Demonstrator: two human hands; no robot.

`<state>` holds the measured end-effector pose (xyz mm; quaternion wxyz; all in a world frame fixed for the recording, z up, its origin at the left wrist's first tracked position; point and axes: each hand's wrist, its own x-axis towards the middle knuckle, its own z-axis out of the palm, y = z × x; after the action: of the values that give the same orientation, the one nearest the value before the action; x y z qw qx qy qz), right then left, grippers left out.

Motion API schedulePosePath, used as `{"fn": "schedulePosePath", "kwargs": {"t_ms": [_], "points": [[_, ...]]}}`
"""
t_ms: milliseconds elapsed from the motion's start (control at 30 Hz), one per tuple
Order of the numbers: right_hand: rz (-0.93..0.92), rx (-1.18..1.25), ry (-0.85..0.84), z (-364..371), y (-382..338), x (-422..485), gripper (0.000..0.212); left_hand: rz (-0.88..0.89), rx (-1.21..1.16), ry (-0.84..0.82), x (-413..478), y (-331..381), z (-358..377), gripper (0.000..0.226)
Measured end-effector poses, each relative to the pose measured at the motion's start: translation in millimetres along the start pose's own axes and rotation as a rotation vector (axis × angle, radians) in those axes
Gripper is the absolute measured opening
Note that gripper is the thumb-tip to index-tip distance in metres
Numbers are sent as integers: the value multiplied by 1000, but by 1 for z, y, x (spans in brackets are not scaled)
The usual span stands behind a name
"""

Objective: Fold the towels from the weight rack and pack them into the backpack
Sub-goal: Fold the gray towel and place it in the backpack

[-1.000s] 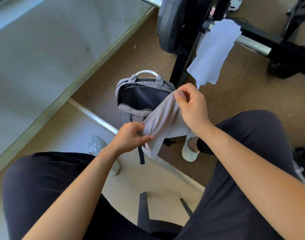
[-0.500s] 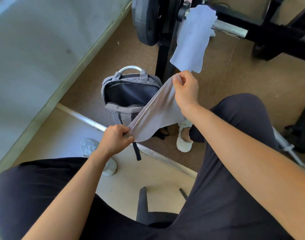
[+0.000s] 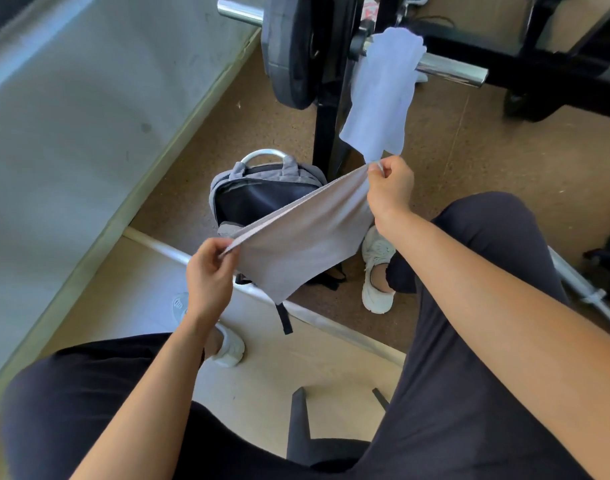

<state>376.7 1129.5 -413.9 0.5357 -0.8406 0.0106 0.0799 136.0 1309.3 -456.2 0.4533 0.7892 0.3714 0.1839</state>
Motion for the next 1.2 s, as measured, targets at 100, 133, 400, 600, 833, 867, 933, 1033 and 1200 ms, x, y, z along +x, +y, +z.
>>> {"fn": "schedulePosePath", "kwargs": {"t_ms": [100,133,400,600,833,867,933,1033,1200], "points": [[44,-253,-261,2,7,4,12,-53,-78,211,3,2,-7,10],[32,-382,-426,1,9,3,12,-95,-96,246,5,-1,-9,10],[-165,-338,-479,7,13,-6,7,-284,96,408,3,0,-25,36],[-161,-842,-942,3,24,-2,17,-328,250,125,4,-14,-27,25],[-324,-543,-686,5,20,-5,9,-342,210,150,10,-17,-30,24],[-307,-686,-918,3,21,-7,11,-352,205,134,8,-16,-29,24],[-146,-928,-1305,0,30,-17,12,-337,189,176,6,-10,-28,27],[-230,-738,-980,8,32,-23,11,-328,183,254,8,-7,-29,30],[-241,-786,-970,5,27,-19,8,-334,168,307,8,-8,-34,29]]}}
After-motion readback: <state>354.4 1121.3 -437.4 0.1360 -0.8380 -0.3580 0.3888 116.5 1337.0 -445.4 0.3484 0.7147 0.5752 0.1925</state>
